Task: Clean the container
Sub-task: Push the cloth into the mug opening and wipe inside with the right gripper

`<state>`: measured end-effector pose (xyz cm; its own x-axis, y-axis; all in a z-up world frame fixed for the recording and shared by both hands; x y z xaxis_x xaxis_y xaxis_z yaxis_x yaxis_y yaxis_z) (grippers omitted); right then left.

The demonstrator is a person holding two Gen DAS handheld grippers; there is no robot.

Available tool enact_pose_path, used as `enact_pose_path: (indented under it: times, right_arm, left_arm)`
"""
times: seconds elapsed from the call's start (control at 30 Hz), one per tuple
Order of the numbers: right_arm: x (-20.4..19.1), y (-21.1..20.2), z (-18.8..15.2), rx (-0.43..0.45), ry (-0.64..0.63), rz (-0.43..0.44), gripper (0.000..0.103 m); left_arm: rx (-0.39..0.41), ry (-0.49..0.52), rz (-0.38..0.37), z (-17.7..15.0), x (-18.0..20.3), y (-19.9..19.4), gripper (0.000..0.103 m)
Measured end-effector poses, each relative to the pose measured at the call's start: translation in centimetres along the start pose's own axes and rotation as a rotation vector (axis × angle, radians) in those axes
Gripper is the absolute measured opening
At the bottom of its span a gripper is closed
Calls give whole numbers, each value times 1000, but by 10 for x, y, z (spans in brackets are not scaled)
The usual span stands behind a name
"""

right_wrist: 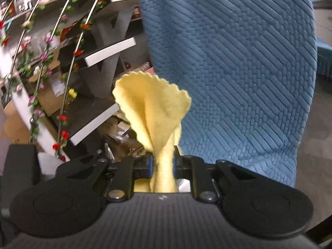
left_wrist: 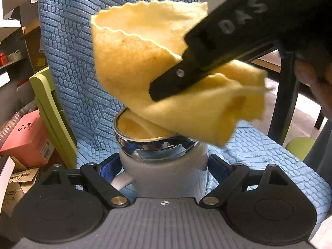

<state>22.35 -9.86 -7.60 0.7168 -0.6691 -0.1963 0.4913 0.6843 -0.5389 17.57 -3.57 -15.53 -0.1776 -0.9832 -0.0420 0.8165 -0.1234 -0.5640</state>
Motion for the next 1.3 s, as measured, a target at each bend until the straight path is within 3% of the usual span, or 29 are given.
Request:
enact_pose_path:
  times: [0.23,0.47,0.77,1.0,1.13,1.3]
  right_arm:
    - [-10,7,1,2,-2,77,17]
    - [0,-1,0,0,-12,22,17]
    - [-13,2,-1,9,-52,59,17]
    - [0,9,3,22,-18,20,17]
    - [-11,13,3,23,-28,57,17]
    - [-15,4,0,14,-75,17,17]
  left_arm:
    - [-2,-11,2,1,0,2,92]
    - [1,-17,6,2,-1,4,92]
    - [-1,-23,12,1,-2,7,92]
    - [-1,-30,17,10,-9,12,92]
    - [-5,-38,15,13,-11,14,92]
    - [-11,-47,14,19,-16,19,92]
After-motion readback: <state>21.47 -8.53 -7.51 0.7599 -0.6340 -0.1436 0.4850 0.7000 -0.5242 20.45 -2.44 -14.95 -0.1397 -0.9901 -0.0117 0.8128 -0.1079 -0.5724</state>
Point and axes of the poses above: each gripper's, at about its wrist camera, not at the fingertips, and y roughly the way its jaws point, x to its right, z to its top, the point moved 7 cm from there along y, roughly the way its jaws point, and after that the axes turned 9 degrees about -y, right-handed, at the moved point
